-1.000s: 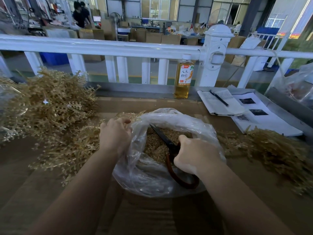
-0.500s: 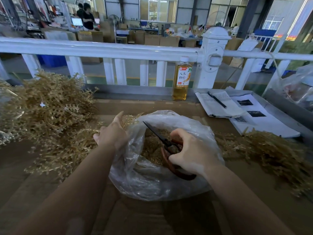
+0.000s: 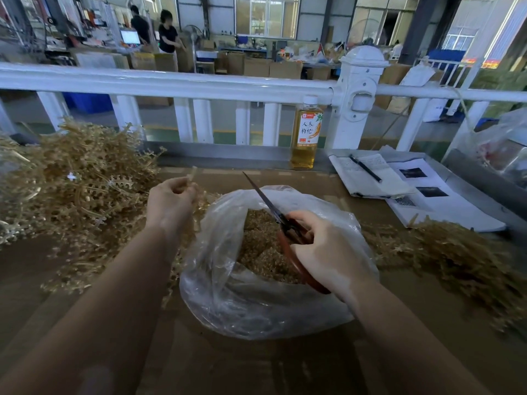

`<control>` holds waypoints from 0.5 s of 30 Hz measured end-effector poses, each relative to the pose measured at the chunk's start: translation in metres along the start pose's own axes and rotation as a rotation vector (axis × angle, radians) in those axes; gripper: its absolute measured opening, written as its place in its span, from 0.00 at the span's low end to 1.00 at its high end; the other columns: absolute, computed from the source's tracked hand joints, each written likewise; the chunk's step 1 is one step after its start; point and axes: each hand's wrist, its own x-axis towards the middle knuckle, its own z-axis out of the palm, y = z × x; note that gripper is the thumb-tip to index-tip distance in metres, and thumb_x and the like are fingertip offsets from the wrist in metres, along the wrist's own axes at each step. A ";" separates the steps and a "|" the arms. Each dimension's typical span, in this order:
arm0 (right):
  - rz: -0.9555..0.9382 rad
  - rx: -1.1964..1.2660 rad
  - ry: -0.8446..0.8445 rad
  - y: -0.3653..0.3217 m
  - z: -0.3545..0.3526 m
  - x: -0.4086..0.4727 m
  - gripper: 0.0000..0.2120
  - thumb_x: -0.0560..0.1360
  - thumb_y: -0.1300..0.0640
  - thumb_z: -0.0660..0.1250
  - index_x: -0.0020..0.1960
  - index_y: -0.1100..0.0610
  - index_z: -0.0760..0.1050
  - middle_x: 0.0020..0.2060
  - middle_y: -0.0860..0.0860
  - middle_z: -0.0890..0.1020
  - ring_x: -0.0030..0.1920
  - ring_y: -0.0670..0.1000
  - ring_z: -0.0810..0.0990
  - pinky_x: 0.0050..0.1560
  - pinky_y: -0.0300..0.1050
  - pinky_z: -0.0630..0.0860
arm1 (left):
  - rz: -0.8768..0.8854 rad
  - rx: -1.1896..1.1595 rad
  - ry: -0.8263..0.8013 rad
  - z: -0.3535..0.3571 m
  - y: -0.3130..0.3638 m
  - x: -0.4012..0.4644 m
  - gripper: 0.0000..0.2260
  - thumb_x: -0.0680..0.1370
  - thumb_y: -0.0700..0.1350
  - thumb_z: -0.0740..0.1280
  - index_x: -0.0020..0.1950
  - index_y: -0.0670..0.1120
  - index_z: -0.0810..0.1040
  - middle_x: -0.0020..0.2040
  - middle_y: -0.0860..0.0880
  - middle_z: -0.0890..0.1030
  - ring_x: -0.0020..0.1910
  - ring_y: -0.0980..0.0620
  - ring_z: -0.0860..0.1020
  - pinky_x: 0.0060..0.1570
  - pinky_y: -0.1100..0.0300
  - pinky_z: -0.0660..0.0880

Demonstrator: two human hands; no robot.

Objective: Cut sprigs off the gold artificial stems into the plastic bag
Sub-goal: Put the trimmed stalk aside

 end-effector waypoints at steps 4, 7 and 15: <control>-0.015 -0.044 -0.008 -0.005 0.003 -0.001 0.19 0.76 0.52 0.67 0.67 0.43 0.71 0.46 0.38 0.72 0.44 0.38 0.72 0.36 0.22 0.68 | -0.017 -0.140 0.029 -0.002 0.013 -0.007 0.11 0.81 0.45 0.61 0.59 0.43 0.79 0.40 0.48 0.79 0.37 0.52 0.75 0.40 0.59 0.73; 0.012 -0.013 -0.029 -0.006 0.007 -0.002 0.20 0.76 0.53 0.67 0.67 0.45 0.71 0.47 0.40 0.74 0.45 0.40 0.73 0.40 0.24 0.68 | 0.028 -0.316 0.068 -0.008 0.026 -0.015 0.09 0.81 0.46 0.61 0.54 0.49 0.80 0.47 0.47 0.81 0.46 0.48 0.78 0.51 0.53 0.77; 0.073 0.023 0.003 -0.004 0.010 -0.003 0.19 0.75 0.54 0.68 0.65 0.47 0.73 0.53 0.44 0.79 0.56 0.48 0.77 0.60 0.49 0.76 | 0.158 0.350 -0.519 0.001 0.007 -0.024 0.21 0.78 0.39 0.64 0.70 0.53 0.70 0.49 0.47 0.80 0.42 0.48 0.74 0.41 0.58 0.73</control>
